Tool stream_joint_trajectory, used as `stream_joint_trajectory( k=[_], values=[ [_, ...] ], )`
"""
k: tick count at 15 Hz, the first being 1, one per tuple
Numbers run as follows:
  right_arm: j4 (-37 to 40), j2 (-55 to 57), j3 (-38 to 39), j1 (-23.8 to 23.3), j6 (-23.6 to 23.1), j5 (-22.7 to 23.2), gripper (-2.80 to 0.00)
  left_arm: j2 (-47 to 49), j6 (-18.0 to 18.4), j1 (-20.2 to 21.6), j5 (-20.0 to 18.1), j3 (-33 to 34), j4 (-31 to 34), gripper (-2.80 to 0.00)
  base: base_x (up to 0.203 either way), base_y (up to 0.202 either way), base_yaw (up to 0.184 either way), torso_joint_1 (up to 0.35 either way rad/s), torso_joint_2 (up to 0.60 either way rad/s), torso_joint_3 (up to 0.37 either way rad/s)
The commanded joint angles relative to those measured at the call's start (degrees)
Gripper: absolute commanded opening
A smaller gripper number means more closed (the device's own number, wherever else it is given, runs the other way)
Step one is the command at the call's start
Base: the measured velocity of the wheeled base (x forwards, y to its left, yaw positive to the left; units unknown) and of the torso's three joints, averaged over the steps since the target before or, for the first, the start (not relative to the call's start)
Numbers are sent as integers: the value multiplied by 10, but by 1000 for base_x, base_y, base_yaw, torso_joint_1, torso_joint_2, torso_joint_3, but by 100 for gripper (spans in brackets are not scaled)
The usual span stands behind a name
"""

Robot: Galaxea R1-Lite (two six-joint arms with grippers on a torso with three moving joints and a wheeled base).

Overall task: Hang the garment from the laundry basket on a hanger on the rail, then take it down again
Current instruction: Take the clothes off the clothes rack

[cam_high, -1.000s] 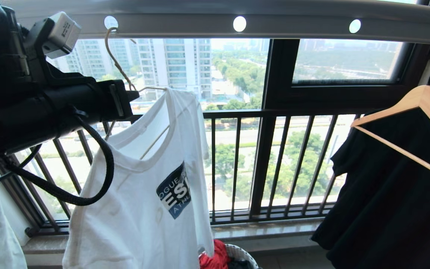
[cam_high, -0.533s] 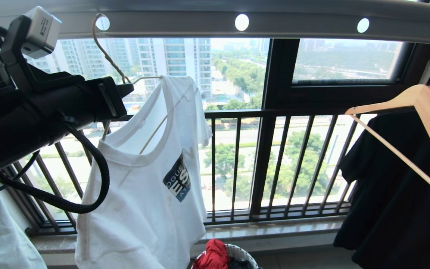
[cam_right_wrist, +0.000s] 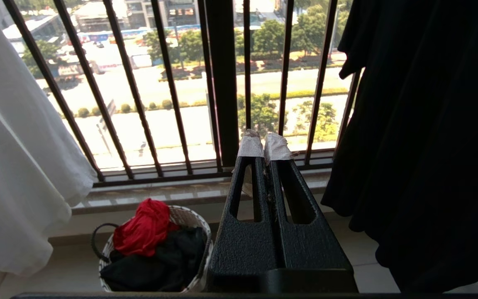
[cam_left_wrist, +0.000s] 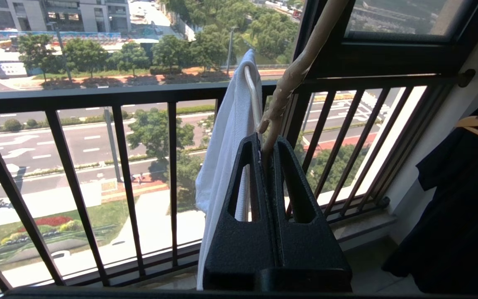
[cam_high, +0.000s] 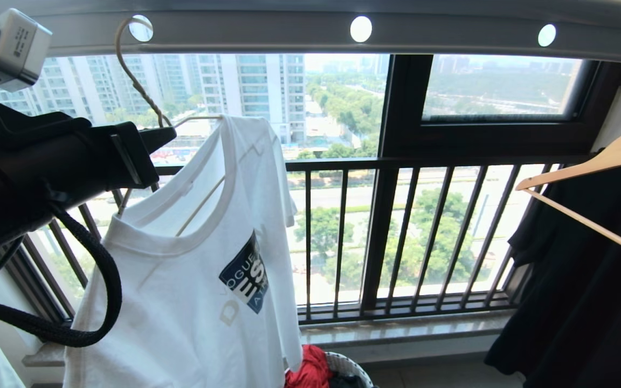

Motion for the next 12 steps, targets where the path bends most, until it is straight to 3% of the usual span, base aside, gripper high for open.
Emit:
stream_joint_trajectory(
  k=[1, 7, 12],
  values=[
    [0, 0, 0, 0, 0, 0, -280, -22, -1, -1, 1, 2, -2, -280, 0, 0, 0, 0, 0, 0],
    [0, 0, 0, 0, 0, 0, -280, -81, 21, -16, -3, 22, 1, -280, 0, 0, 0, 0, 0, 0],
    [0, 1, 0, 0, 0, 0, -280, -76, 20, -16, -2, 72, -13, -280, 0, 0, 0, 0, 0, 0]
  ],
)
